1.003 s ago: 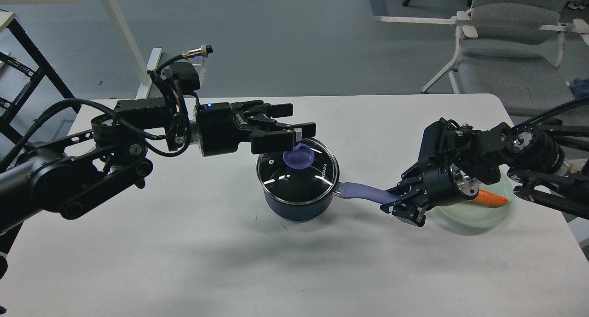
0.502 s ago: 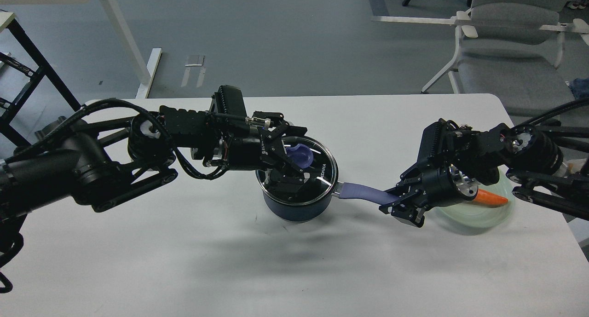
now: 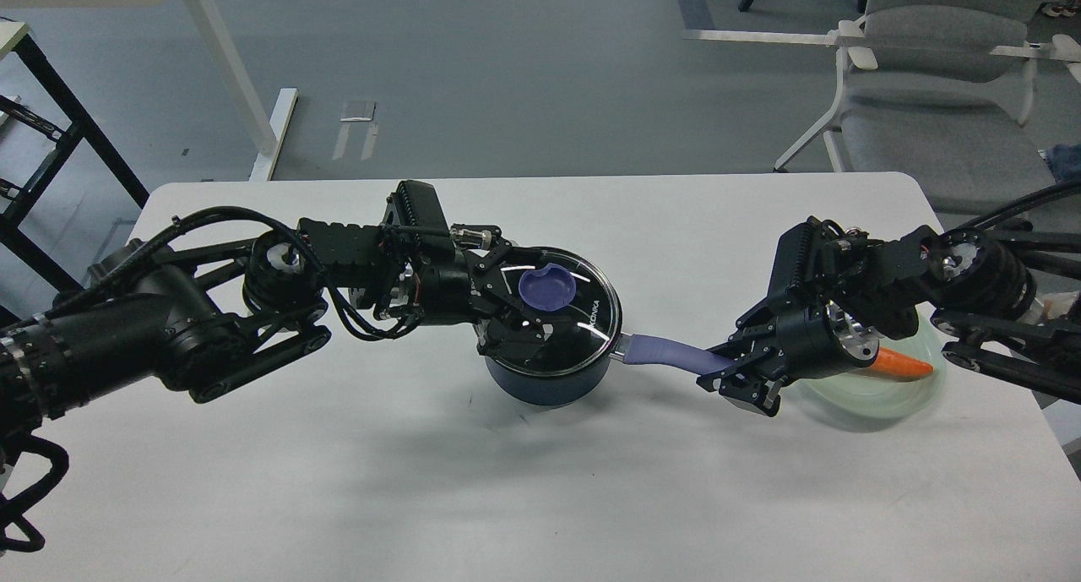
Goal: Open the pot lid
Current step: 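Lower the left gripper and grasp the purple knob of the glass lid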
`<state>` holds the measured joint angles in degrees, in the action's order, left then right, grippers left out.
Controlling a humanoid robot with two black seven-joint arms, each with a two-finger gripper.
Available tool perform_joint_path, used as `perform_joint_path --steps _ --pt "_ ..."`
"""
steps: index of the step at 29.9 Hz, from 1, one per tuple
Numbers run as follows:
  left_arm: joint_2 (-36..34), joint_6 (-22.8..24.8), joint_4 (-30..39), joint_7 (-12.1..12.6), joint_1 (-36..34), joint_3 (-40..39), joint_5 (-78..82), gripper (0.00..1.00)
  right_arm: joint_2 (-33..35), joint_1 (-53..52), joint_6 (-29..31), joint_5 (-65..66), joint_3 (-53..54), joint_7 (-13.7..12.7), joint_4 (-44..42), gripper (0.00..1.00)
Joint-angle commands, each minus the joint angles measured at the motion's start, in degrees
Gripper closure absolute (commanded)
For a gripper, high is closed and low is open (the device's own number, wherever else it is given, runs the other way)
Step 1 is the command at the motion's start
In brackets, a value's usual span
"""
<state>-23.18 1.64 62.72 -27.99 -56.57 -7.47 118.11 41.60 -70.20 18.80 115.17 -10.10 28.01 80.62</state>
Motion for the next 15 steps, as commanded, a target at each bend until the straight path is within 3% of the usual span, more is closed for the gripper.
perform_joint_path --steps 1,15 --pt "1.1 -1.2 -2.1 0.0 0.2 0.0 0.1 0.01 0.0 0.0 0.0 0.0 0.0 0.0 0.1 0.71" --pt "2.3 -1.6 -3.0 0.0 1.8 0.1 0.7 0.06 0.2 0.0 -0.1 0.0 0.1 0.0 0.1 0.71"
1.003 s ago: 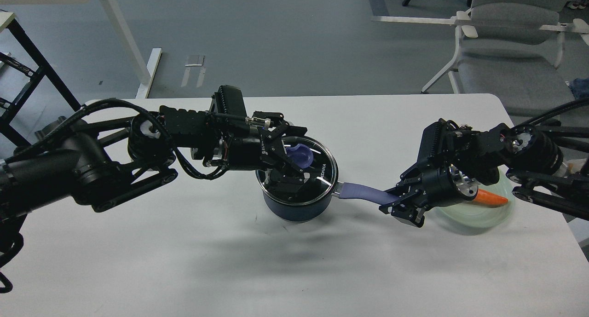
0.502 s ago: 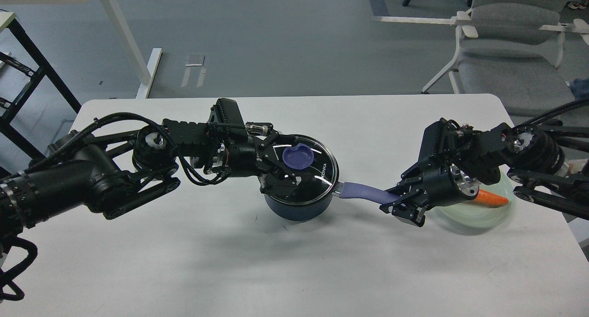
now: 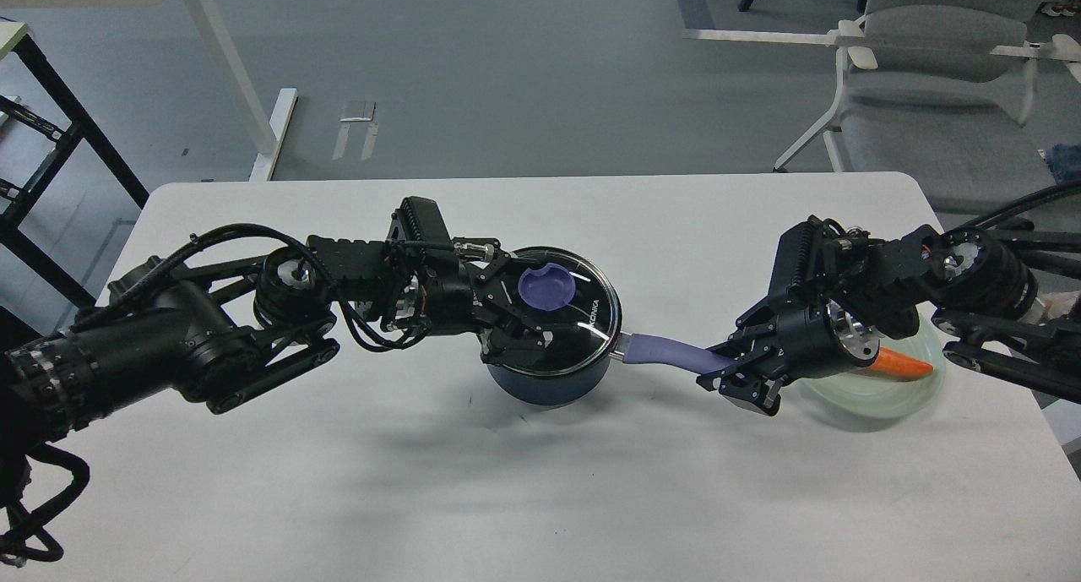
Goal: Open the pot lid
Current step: 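Lower the left gripper and grasp the purple knob of the glass lid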
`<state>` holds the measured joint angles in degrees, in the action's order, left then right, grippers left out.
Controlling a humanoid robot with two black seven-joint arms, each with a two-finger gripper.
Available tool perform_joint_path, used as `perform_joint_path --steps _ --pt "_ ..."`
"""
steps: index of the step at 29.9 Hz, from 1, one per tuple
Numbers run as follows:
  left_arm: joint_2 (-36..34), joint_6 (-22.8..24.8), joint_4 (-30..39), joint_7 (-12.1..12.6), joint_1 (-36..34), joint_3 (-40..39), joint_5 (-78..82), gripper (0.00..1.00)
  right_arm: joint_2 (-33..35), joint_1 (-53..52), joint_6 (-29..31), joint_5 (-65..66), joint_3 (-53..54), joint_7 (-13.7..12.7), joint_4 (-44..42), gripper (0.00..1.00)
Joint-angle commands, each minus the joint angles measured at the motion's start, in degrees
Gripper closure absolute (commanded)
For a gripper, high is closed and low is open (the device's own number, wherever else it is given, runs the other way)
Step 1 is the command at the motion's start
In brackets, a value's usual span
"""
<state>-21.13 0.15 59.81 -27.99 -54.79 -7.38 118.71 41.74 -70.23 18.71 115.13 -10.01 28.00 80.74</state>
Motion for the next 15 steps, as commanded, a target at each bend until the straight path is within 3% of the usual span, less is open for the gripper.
perform_joint_path --steps 1,9,15 --pt "0.4 -0.2 -0.1 0.0 0.0 0.0 0.1 0.09 0.0 0.0 0.0 0.0 0.0 0.0 -0.1 0.71" --pt "0.6 -1.6 -1.1 0.0 0.0 0.2 0.2 0.47 0.1 0.0 -0.1 0.0 0.0 0.0 -0.1 0.71" --pt "0.6 -2.1 -1.1 0.0 0.0 0.3 0.2 0.64 0.2 0.0 -0.1 0.0 0.0 0.0 -0.1 0.71"
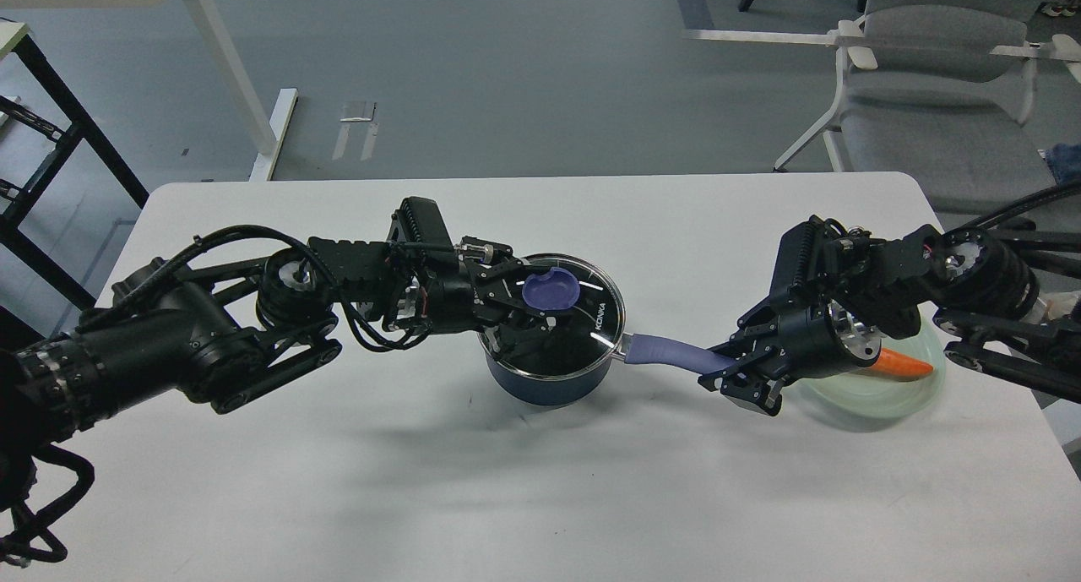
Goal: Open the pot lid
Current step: 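Lower the left gripper and grasp the purple knob of the glass lid, then lift the glass lid off the pot with the left gripper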
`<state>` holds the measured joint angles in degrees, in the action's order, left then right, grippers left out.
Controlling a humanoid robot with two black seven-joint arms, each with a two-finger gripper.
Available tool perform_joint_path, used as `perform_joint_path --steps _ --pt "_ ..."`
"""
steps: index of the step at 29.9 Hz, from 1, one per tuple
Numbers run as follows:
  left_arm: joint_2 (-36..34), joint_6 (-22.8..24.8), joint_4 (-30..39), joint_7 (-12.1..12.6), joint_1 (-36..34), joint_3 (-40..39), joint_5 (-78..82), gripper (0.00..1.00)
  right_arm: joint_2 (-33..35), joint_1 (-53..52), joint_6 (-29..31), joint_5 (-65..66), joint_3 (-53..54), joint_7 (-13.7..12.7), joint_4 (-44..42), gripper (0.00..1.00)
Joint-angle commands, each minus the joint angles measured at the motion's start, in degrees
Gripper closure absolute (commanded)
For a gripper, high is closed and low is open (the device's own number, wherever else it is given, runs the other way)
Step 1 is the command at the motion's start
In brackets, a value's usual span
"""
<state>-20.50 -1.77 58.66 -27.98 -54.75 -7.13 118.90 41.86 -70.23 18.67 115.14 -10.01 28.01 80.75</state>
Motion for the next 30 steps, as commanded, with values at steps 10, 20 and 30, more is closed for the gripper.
perform_joint_path --steps 10,20,30 --pt "-1.6 -0.1 2.9 0.0 -3.7 0.5 -0.4 0.66 0.1 0.0 0.0 0.0 0.0 0.0 0.0 0.71" --pt "-13.8 -0.2 7.9 0.0 -7.1 0.5 -1.1 0.66 0.1 0.0 0.0 0.0 0.0 0.0 0.0 0.71" --pt "-27.9 -6.1 10.2 0.0 0.2 1.0 -6.7 0.65 0.2 0.0 -0.1 0.0 0.0 0.0 -0.1 0.71"
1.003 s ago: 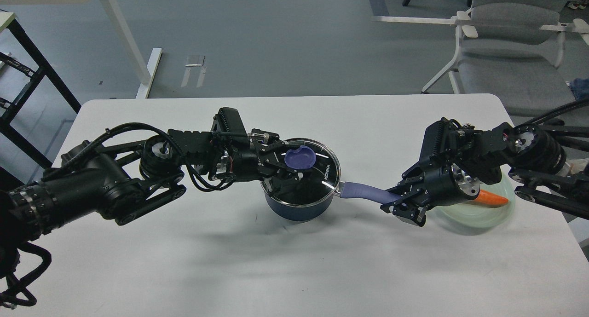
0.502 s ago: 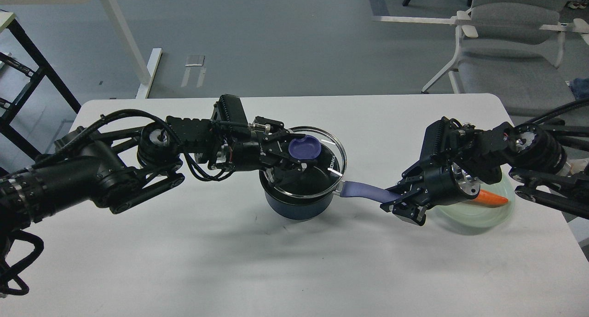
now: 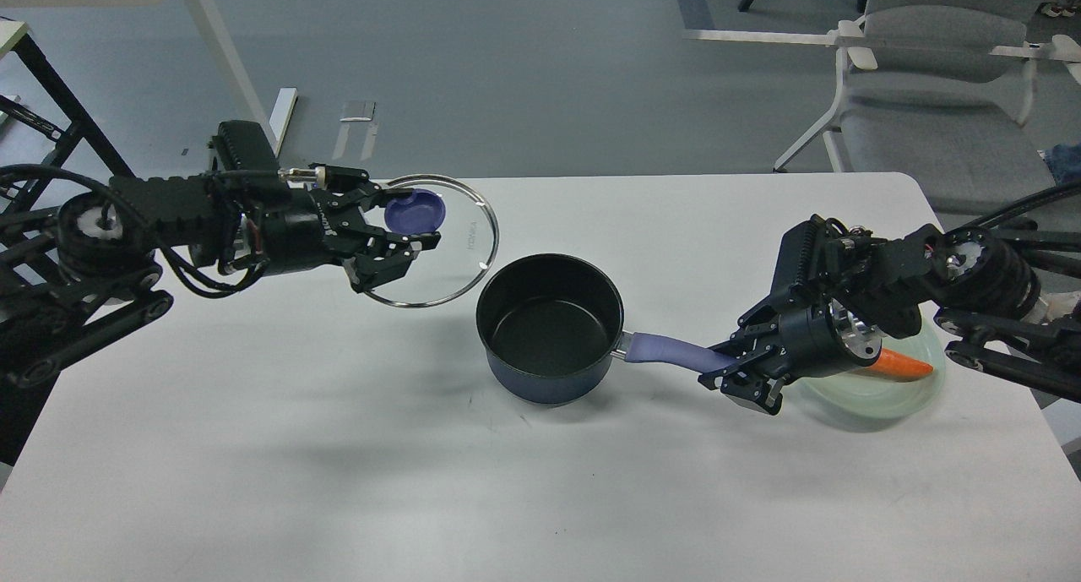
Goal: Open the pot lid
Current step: 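Lift the glass lid off the pot with the left gripper, then lower the glass lid onto the table beside the pot and release it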
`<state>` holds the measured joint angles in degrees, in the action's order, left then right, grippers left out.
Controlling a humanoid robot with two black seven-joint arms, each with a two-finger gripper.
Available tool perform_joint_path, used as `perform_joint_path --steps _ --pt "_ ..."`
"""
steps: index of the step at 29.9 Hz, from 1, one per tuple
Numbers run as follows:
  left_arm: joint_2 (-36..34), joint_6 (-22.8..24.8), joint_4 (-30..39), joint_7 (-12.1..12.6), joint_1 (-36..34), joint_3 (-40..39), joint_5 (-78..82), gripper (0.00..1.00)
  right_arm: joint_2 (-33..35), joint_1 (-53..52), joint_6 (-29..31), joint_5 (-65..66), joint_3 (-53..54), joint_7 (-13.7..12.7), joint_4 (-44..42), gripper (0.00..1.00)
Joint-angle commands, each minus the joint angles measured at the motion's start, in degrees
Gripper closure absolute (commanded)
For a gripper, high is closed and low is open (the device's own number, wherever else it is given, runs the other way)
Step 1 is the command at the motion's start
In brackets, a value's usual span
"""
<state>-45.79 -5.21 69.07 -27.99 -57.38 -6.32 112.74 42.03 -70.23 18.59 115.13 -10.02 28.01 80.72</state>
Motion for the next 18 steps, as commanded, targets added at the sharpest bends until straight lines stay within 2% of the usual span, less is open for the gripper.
perform_joint_path --steps 1,8,18 --pt "-3.7 -3.8 -0.3 0.0 4.5 0.6 -0.6 0.65 0.1 0.0 0.0 0.0 0.0 0.0 0.0 0.71" --pt "-9.0 -10.4 -1.4 0.0 11.8 3.0 -0.8 0.64 0.0 0.0 0.0 0.0 0.0 0.0 0.0 0.71" --pt "-8.6 -15.7 -8.2 0.0 15.8 7.0 -0.9 0.63 0.1 0.0 0.0 0.0 0.0 0.0 0.0 0.71"
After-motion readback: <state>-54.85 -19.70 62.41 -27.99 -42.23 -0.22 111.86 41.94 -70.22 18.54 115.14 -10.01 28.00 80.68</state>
